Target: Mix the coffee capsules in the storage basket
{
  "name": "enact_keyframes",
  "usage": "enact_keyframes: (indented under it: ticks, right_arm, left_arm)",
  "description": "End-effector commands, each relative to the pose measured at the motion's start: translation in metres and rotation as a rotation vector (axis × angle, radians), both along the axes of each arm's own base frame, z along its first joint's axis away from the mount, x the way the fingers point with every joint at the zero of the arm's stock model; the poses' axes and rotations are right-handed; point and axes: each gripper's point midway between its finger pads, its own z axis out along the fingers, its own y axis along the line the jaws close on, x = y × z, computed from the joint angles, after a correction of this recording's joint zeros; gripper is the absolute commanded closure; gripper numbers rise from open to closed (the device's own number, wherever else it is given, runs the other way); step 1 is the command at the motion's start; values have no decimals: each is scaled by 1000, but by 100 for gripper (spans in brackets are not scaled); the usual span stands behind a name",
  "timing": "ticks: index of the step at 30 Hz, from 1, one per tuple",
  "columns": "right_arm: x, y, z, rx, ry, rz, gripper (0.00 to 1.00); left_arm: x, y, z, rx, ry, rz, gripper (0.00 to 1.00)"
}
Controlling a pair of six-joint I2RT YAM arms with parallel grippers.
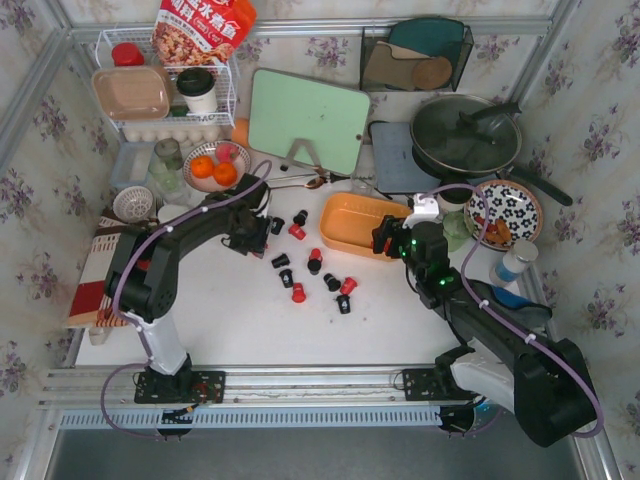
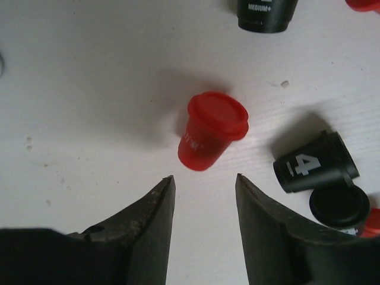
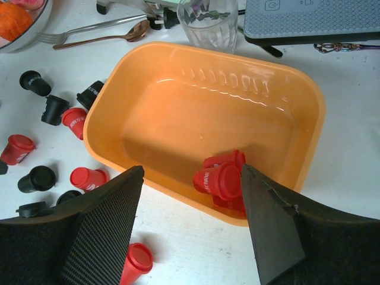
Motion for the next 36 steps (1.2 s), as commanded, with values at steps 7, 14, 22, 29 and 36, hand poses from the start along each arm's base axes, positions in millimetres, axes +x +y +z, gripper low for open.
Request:
enact_keyframes:
  ticks: [7, 14, 22, 29, 36]
  right_arm:
    - [0, 3, 8, 28, -37, 13, 26]
    - [0, 5, 6, 25, -32, 20, 26]
    - [0, 4, 6, 23, -30, 18, 26]
    - [0, 3, 7, 23, -28, 12, 26]
    - [0, -3, 8, 20, -37, -19, 26]
  left_arm:
    - [20, -6, -19, 6, -22, -4, 51]
    - [26, -8, -27, 12, -10, -1, 59]
    - [20, -10, -23, -15, -16, 15, 72]
    - [24, -26, 18, -122, -155, 25, 80]
    - [35, -92, 101, -323, -381, -114, 81]
